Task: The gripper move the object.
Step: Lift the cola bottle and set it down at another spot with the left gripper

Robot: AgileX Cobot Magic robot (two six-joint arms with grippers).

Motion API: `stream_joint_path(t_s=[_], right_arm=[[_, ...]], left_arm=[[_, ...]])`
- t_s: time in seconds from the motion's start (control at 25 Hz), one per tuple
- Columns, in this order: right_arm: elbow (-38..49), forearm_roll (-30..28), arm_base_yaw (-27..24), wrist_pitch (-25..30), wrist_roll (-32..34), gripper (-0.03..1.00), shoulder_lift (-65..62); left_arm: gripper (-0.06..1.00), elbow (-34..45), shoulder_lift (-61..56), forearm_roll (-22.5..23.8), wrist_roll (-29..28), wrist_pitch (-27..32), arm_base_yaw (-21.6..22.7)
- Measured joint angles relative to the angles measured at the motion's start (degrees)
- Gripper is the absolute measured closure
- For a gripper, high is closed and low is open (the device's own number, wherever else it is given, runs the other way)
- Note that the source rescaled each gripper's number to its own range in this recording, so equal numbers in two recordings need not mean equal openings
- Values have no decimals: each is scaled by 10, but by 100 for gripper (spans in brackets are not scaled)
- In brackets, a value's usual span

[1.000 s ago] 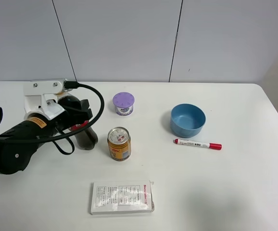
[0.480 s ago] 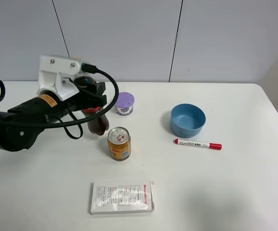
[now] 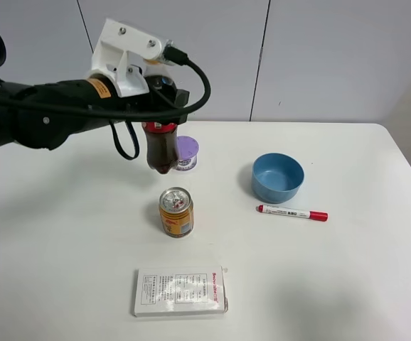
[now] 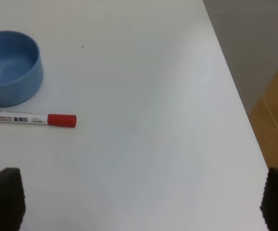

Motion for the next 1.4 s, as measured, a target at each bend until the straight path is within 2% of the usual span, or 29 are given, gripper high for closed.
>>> stream_joint_path(t_s=[0.2,0.56,0.64,1.4], right_arm=[[0,0,0,0,0,-3,0],[0,0,0,0,0,-3,0],[0,0,0,0,0,-3,0],[0,0,0,0,0,-3,0]], left_arm=[[94,-64,28,25,0,69,0],[94,-185,100,27,0,141,0],[94,-232,127,29,0,168,0],[94,-437,280,29,2,204,3]])
